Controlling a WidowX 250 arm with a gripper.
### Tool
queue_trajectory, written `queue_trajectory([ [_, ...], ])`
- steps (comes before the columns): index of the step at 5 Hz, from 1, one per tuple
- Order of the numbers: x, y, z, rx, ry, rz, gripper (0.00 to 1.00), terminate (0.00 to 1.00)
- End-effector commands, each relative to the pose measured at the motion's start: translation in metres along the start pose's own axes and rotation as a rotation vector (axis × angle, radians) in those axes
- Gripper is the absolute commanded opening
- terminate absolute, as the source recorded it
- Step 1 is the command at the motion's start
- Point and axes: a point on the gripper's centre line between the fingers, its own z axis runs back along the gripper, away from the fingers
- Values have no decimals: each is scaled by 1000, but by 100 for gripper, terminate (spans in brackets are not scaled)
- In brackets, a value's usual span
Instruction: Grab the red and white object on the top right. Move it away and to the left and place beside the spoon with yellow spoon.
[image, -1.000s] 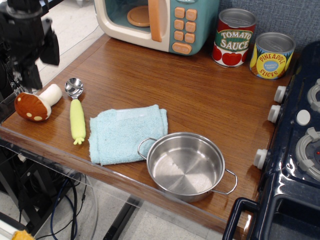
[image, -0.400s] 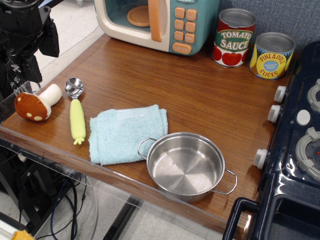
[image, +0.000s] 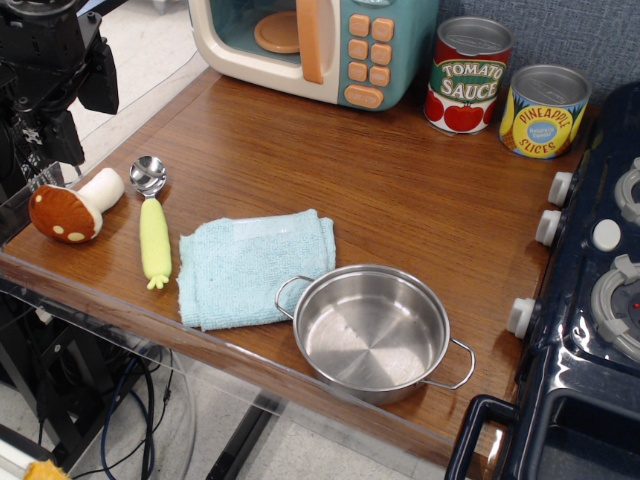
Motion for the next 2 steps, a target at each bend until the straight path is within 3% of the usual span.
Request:
queue_trajectory([
  [1,-6,4,24,-54,-17,1,100,0],
  [2,-6,4,24,-54,-17,1,100,100],
])
